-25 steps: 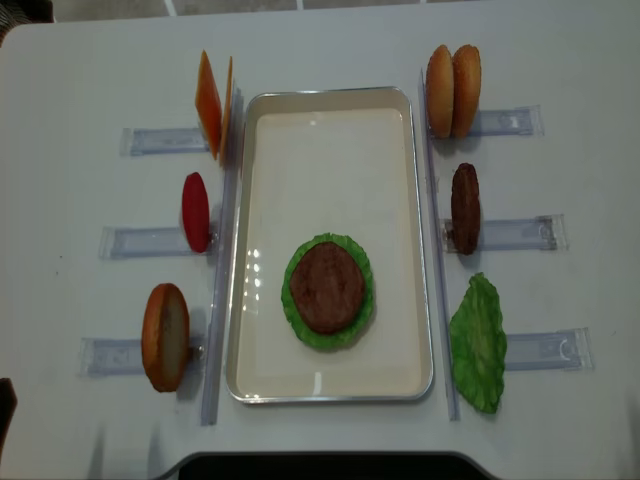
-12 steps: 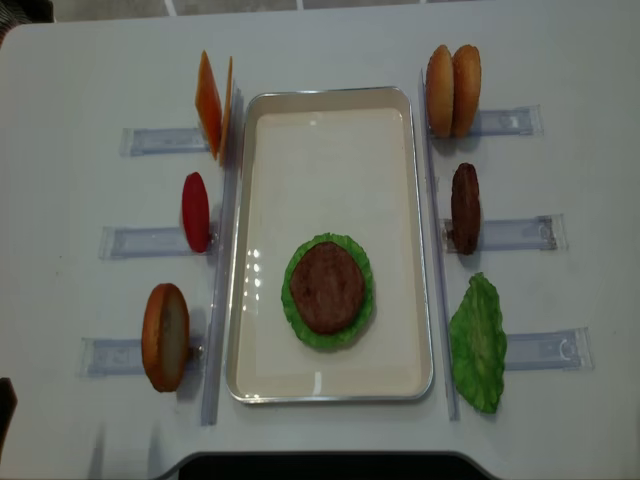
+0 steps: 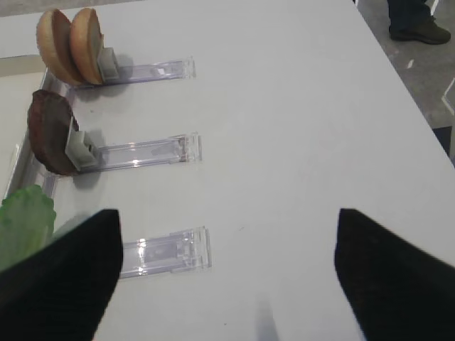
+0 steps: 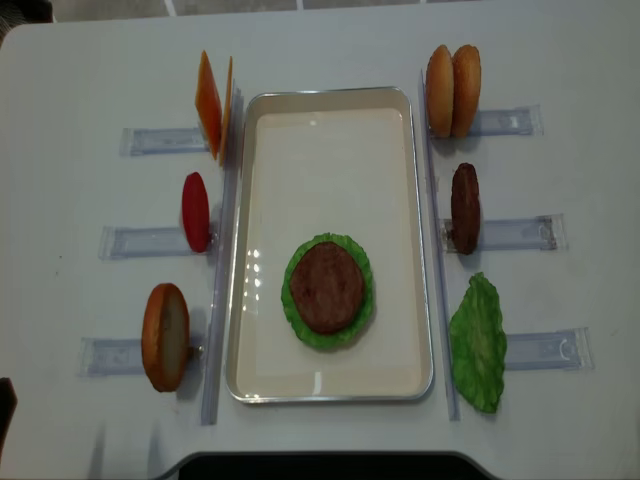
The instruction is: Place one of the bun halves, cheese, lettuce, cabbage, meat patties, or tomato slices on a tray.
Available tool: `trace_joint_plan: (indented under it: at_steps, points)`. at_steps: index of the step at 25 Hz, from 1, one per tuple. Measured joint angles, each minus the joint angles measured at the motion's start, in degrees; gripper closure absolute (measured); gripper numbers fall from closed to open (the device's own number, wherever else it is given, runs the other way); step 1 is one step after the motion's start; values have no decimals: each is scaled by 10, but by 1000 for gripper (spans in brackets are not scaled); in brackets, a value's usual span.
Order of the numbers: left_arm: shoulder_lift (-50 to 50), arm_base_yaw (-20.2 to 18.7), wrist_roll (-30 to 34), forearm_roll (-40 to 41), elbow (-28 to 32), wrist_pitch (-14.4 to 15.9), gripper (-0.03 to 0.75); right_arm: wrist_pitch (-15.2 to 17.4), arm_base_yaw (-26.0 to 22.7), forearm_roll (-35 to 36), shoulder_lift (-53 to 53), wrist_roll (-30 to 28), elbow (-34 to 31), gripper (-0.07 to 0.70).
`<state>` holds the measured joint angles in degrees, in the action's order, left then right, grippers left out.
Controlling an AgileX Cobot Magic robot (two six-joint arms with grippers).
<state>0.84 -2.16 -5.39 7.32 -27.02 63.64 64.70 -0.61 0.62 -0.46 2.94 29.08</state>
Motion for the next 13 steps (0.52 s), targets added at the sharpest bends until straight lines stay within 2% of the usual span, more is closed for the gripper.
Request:
trace_joint_plan:
  at_steps: [13]
  points:
    - [0,0,0,0,0,0,139,0,0,0,0,0,0,54]
